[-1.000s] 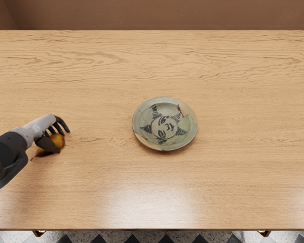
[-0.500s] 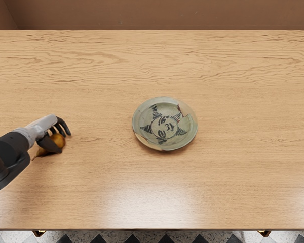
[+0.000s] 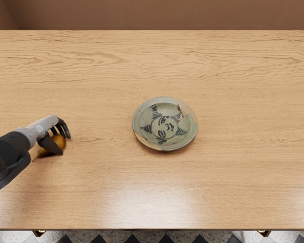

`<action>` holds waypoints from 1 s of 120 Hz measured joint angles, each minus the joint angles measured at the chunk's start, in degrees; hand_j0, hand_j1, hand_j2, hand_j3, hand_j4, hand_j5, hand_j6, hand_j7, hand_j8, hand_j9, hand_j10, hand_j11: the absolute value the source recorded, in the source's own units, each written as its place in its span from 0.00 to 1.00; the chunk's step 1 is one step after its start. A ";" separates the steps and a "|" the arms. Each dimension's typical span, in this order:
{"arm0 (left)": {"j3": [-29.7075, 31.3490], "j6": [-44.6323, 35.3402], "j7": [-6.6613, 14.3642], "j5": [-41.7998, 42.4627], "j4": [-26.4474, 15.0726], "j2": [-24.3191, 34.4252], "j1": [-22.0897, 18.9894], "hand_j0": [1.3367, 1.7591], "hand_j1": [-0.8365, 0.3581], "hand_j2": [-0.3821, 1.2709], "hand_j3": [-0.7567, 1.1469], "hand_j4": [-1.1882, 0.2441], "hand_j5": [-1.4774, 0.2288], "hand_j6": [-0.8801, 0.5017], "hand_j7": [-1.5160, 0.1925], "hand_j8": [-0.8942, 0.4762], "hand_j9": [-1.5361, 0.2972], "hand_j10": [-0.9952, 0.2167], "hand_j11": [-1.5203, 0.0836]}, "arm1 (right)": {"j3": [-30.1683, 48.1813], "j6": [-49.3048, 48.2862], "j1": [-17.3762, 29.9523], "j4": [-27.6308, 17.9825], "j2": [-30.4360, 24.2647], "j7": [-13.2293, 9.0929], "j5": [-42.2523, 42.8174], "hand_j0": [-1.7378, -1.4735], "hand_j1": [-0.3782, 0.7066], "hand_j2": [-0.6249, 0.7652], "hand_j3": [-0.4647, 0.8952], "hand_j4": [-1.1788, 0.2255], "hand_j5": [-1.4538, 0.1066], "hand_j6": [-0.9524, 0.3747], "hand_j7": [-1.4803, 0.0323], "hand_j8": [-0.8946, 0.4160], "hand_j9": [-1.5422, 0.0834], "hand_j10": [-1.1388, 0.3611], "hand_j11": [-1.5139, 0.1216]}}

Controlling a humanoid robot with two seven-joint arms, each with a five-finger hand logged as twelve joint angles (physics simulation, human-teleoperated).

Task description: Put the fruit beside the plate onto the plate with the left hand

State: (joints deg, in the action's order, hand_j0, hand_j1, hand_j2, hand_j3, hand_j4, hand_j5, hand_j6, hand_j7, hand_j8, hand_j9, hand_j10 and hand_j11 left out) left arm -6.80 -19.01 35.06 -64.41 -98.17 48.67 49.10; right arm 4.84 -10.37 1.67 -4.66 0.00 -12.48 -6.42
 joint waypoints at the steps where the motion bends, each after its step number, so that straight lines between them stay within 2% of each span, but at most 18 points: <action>1: 0.00 0.01 0.00 0.00 0.00 -0.03 0.01 0.74 0.51 0.33 0.40 0.31 0.29 0.25 0.31 0.31 0.30 0.29 0.32 | 0.01 0.00 0.00 0.00 0.00 0.00 0.00 0.30 0.03 0.45 0.34 0.84 0.93 0.72 0.98 0.68 0.95 0.76 0.93; 15: -0.05 0.08 -0.06 0.18 -0.01 0.03 0.02 0.74 0.47 0.45 0.40 0.29 0.28 0.23 0.30 0.30 0.28 0.28 0.30 | 0.00 0.00 0.00 0.00 0.00 0.00 0.00 0.30 0.03 0.45 0.34 0.84 0.93 0.72 0.98 0.68 0.95 0.76 0.93; 30: -0.12 0.37 -0.07 0.75 -0.08 0.24 0.28 0.73 0.45 0.50 0.40 0.29 0.25 0.24 0.27 0.32 0.26 0.29 0.28 | 0.00 0.00 0.00 0.00 0.00 0.00 0.00 0.30 0.03 0.45 0.34 0.84 0.93 0.72 0.98 0.68 0.95 0.76 0.93; 57: -0.48 2.14 0.02 2.20 -0.13 0.21 2.99 0.73 0.50 0.44 0.40 0.29 0.21 0.24 0.24 0.32 0.25 0.28 0.27 | 0.05 0.00 -0.01 0.00 0.00 0.00 0.00 0.30 0.03 0.45 0.34 0.84 0.93 0.72 0.98 0.68 0.95 0.76 0.93; 79: -0.55 4.27 0.06 4.04 -0.05 -0.21 6.67 0.74 0.49 0.48 0.40 0.30 0.19 0.25 0.22 0.32 0.25 0.28 0.27 | 0.13 0.00 -0.02 0.01 0.00 0.00 0.00 0.30 0.03 0.45 0.34 0.84 0.93 0.72 0.98 0.68 0.95 0.76 0.93; 83: -0.56 4.71 0.05 4.36 -0.04 -0.39 7.15 0.74 0.49 0.45 0.40 0.29 0.19 0.25 0.22 0.32 0.25 0.28 0.27 | 0.14 0.00 -0.02 0.01 0.00 0.00 0.00 0.30 0.03 0.45 0.34 0.84 0.93 0.72 0.98 0.68 0.95 0.76 0.93; 120: -0.60 7.72 0.00 8.16 0.02 -2.25 11.72 0.74 0.46 0.48 0.40 0.29 0.17 0.27 0.21 0.33 0.23 0.29 0.26 | 0.17 0.00 -0.03 0.03 0.00 0.00 0.00 0.30 0.03 0.45 0.34 0.84 0.93 0.72 0.98 0.68 0.95 0.76 0.93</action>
State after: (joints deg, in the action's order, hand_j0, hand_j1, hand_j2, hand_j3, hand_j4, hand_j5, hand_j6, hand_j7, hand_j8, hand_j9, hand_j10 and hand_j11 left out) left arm -7.39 -11.29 35.06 -56.25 -98.15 46.42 60.82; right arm 5.01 -10.37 1.64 -4.63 0.00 -12.48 -6.42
